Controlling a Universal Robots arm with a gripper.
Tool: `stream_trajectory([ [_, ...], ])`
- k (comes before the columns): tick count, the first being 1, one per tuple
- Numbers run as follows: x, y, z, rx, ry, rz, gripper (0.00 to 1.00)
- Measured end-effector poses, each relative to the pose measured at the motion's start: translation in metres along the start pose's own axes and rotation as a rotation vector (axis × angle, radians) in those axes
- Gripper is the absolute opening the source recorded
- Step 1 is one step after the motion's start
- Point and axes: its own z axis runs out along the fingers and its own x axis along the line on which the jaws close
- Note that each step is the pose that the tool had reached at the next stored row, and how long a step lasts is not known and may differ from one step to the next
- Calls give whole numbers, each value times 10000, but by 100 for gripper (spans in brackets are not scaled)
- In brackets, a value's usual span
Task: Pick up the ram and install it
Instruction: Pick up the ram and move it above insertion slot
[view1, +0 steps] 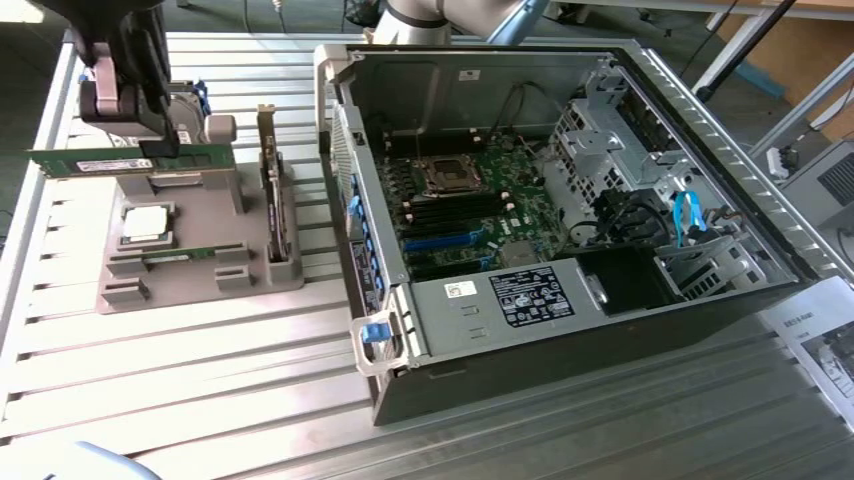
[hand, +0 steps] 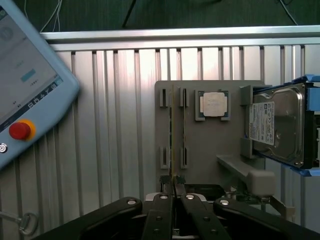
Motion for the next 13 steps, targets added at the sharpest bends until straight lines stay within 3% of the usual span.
stream_trajectory([
  [13,-7,-232,-6,0,1,0,12],
])
